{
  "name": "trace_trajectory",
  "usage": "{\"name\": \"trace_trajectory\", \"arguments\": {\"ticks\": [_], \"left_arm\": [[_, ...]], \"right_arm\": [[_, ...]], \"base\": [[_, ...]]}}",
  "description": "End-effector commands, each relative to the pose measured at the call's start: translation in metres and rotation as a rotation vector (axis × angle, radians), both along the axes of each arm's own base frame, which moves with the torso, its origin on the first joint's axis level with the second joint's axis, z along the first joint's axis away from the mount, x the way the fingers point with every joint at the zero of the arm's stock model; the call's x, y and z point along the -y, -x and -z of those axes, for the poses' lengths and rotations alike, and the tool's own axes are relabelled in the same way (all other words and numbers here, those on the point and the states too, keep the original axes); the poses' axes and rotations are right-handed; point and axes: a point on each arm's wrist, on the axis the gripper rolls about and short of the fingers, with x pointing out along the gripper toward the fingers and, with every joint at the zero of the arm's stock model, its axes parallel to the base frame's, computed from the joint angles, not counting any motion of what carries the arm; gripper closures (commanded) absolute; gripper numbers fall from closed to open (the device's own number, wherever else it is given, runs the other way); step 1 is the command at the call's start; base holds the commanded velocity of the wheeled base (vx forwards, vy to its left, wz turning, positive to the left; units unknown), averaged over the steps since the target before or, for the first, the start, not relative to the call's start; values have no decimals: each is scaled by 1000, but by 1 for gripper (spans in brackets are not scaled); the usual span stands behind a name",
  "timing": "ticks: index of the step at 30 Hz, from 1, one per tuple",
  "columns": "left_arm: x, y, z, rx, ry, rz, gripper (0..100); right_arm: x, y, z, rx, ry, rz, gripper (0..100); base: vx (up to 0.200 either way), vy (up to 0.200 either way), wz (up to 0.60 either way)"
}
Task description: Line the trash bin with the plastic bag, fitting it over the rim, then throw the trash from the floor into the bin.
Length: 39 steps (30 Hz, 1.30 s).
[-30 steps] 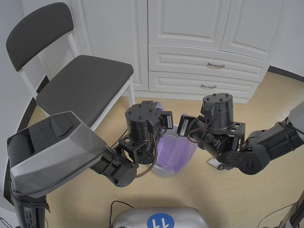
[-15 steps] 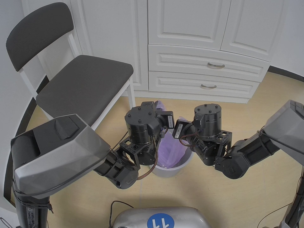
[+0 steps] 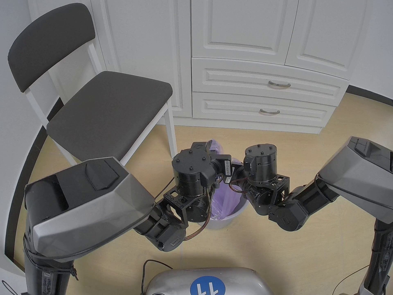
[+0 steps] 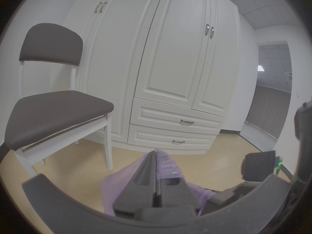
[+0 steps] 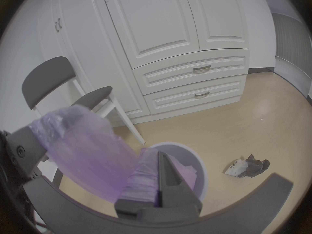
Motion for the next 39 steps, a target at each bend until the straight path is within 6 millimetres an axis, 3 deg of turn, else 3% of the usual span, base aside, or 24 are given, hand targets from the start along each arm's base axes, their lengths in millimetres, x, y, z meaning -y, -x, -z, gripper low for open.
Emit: {"name": "trace_trajectory", "arguments": {"ticks": [1,11,19,30,39], "left_arm": [[7,4,8,-3,-2,17,100],[17,-7,28,-5,5,17,100],[8,-36,38,-6,40,-43,100],[-4,-62,53,-27,22,-94,100],[-3,-73,80,-72,-12,-112,100]], "right_arm": [[3,-5,6,-10,8,15,100],[21,-19,2,5,21,65,100],[33,-33,10,-2,41,98,100],[41,-55,32,-22,57,142,100],[43,-72,61,-53,77,163,100]], "base": [[0,0,0],[0,0,0],[0,0,0],[0,0,0],[0,0,0]]}}
